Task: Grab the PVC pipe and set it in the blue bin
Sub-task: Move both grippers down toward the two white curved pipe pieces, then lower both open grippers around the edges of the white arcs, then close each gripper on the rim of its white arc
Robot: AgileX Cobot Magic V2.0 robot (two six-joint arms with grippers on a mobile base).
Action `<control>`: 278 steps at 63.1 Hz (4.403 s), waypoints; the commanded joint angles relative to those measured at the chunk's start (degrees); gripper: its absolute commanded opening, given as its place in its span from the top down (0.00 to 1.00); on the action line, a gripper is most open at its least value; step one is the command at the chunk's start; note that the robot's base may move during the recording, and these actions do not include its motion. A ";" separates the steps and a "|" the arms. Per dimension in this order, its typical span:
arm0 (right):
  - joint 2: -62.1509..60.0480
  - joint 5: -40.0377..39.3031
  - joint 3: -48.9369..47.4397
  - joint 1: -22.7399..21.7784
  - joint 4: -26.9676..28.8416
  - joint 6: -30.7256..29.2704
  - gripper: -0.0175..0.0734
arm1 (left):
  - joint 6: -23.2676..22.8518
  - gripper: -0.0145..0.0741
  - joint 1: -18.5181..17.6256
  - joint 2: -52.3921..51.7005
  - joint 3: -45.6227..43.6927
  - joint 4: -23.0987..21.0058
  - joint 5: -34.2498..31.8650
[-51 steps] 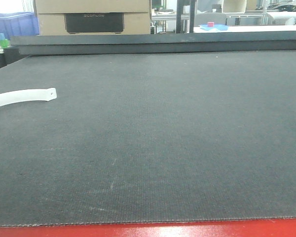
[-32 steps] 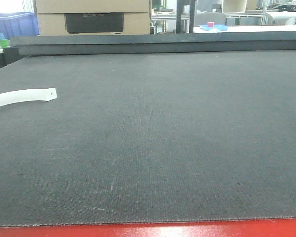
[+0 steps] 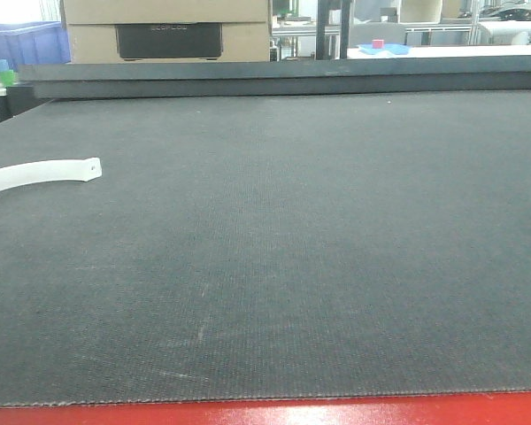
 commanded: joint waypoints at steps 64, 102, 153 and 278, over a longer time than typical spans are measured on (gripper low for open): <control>-0.17 6.19 -11.40 -0.10 -0.87 -0.20 0.99 | 0.00 0.96 0.03 -0.19 0.10 4.37 -0.75; 22.18 30.30 -35.84 -0.10 -0.97 -0.20 0.99 | 0.00 0.96 0.03 -0.19 -4.13 -1.18 -11.36; 42.13 26.25 -41.25 3.64 2.62 -0.20 0.99 | 0.00 0.96 0.03 47.22 -27.30 -2.62 -7.98; 88.79 21.61 -45.69 4.50 2.16 -0.20 0.56 | 0.00 0.59 0.41 68.29 -34.01 5.11 -12.71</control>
